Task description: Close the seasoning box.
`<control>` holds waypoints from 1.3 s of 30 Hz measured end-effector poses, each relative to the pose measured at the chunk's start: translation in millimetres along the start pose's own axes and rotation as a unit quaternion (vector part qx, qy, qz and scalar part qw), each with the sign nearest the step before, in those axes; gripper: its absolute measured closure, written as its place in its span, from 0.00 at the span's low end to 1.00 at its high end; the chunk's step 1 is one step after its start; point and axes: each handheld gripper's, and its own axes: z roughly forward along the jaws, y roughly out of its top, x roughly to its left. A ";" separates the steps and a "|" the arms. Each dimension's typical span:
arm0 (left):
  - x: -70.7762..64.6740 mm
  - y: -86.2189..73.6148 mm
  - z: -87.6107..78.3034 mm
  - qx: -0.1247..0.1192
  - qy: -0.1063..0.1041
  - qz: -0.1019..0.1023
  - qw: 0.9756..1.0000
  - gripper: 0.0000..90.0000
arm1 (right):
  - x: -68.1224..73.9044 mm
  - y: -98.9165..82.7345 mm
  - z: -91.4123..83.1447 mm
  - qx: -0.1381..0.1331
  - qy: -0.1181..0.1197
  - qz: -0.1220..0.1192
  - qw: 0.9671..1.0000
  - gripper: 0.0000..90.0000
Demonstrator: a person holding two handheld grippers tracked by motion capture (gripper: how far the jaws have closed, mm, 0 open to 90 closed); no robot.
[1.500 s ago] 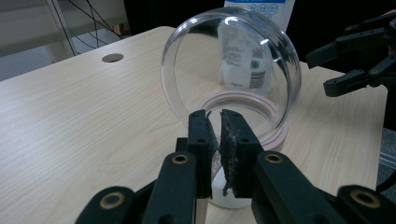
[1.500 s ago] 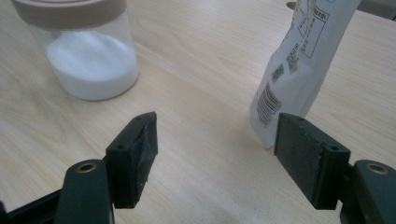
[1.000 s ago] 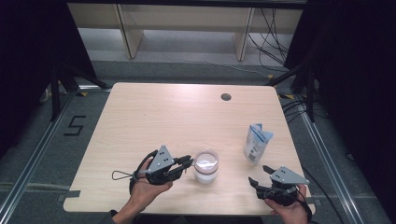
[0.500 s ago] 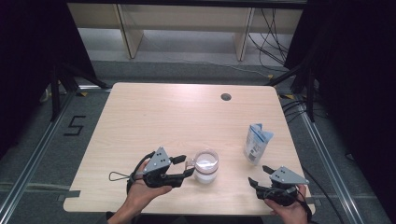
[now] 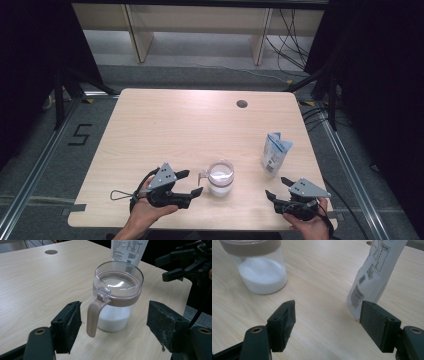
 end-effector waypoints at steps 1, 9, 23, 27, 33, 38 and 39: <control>-0.8 -1.1 -0.4 0.002 0.002 -0.001 1.000 0.29 | -0.1 0.0 -0.1 0.000 -0.001 -0.001 1.000 0.33; -1.5 -10.6 0.8 0.015 0.004 -0.005 1.000 0.28 | 0.4 0.0 0.3 -0.002 0.000 -0.001 1.000 0.33; -1.1 -27.9 -5.9 0.032 0.007 -0.009 0.999 0.26 | 0.7 -0.3 1.3 -0.002 0.009 0.002 1.000 0.33; -1.1 -32.7 -7.9 0.042 0.008 -0.010 0.999 0.26 | 1.3 0.3 1.6 -0.021 0.032 0.014 0.999 0.26; -2.0 -40.4 -7.8 0.057 0.011 0.001 0.998 0.25 | 8.2 0.4 7.4 -0.008 0.050 0.002 0.999 0.18; -1.7 -45.7 -10.5 0.057 0.022 -0.006 0.998 0.25 | 9.8 -0.7 6.9 -0.012 0.050 0.010 0.999 0.17; -1.7 -45.7 -10.5 0.057 0.022 -0.006 0.998 0.25 | 9.8 -0.7 6.9 -0.012 0.050 0.010 0.999 0.17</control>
